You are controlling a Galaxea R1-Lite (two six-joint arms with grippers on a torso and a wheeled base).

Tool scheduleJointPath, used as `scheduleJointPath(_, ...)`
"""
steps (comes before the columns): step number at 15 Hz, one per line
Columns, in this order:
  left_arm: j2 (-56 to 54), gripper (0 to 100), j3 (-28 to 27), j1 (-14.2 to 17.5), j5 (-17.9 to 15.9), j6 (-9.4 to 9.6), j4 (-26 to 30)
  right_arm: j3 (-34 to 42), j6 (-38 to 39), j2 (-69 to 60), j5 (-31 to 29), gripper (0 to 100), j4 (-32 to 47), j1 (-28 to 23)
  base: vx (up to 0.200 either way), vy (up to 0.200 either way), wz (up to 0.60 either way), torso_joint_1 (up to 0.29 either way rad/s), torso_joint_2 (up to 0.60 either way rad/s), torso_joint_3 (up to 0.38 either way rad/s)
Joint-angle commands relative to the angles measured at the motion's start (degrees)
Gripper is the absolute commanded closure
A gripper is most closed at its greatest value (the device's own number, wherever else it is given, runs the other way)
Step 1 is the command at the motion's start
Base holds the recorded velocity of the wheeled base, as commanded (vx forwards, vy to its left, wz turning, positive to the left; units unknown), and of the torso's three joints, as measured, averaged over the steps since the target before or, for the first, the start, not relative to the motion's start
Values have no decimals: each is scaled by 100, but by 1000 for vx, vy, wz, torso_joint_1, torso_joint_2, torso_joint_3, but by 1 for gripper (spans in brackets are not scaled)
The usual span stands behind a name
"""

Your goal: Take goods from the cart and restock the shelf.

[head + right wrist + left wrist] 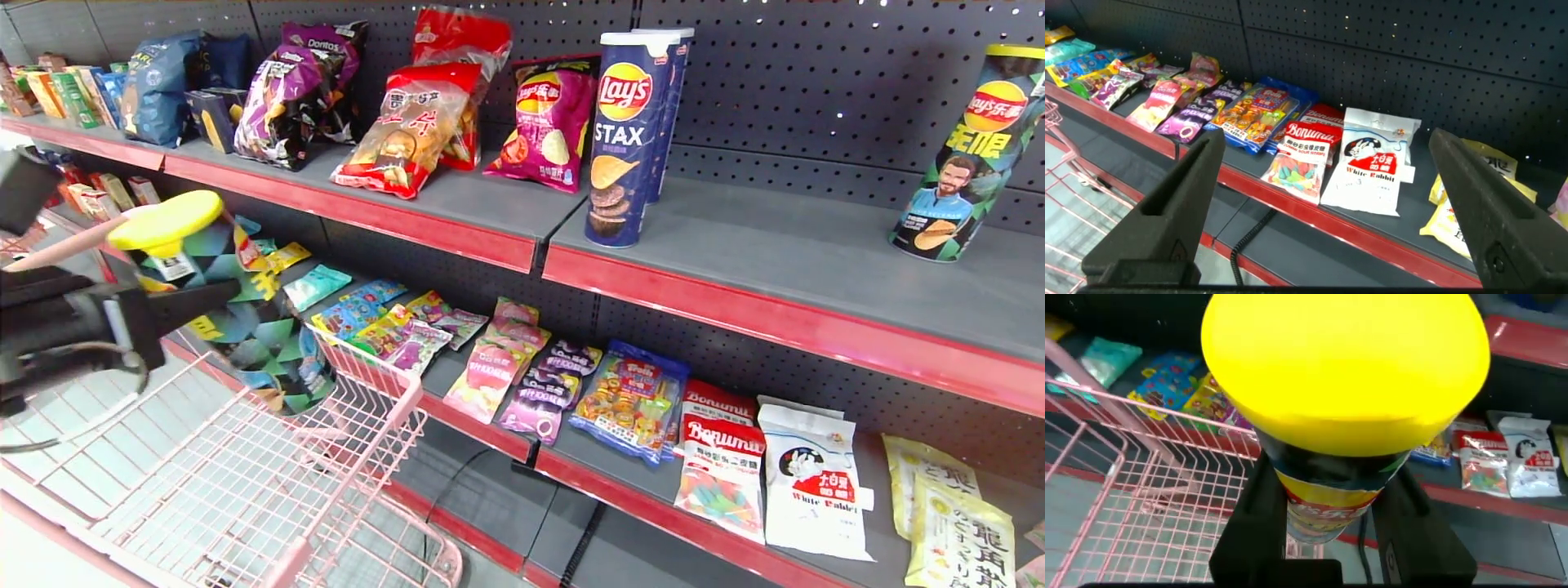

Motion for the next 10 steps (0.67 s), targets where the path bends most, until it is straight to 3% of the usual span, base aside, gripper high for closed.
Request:
scheduleJointPath(1, -2474, 100, 232, -11, -1, 257, 1419, 1, 6, 4, 7, 0, 2, 0, 0, 0, 0, 0, 0, 0)
scheduleJointPath(3, -3195, 100, 610, -2, 25, 266, 1630, 1, -3, 4, 7, 0, 2, 0, 0, 0, 0, 0, 0, 0)
scheduleJointPath(5, -3889, 100, 1181, 51, 368, 275, 1638, 1, -3, 4, 7, 0, 2, 0, 0, 0, 0, 11, -43, -31)
scheduleJointPath(7, -4074, 100, 1348, 51, 781, 275, 1638, 1, -3, 4, 7, 0, 2, 0, 0, 0, 0, 117, -351, -220)
scheduleJointPath(10, -4267, 100, 1453, 51, 798, 275, 1638, 1, -3, 4, 15, 0, 2, 0, 0, 0, 0, 180, -497, -321)
